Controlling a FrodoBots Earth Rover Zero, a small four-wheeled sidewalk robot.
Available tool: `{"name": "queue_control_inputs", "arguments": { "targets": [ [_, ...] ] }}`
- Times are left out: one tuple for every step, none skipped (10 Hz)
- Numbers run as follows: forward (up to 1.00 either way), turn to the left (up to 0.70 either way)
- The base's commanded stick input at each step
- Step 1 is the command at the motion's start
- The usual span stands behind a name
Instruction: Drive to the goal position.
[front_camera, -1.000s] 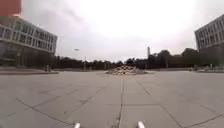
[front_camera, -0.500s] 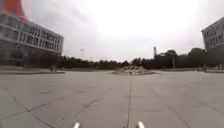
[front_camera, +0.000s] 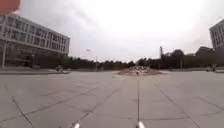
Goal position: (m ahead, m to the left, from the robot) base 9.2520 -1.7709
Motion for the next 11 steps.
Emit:
{"name": "queue_control_inputs", "arguments": {
  "targets": [
    [0.5, 0.0],
    [0.5, 0.0],
    [0.5, 0.0],
    [0.5, 0.0],
    [0.5, 0.0],
    [0.5, 0.0],
    [0.5, 0.0],
    [0.5, 0.0],
    [0.5, 0.0],
    [0.5, 0.0],
    [0.5, 0.0]
  ]
}}
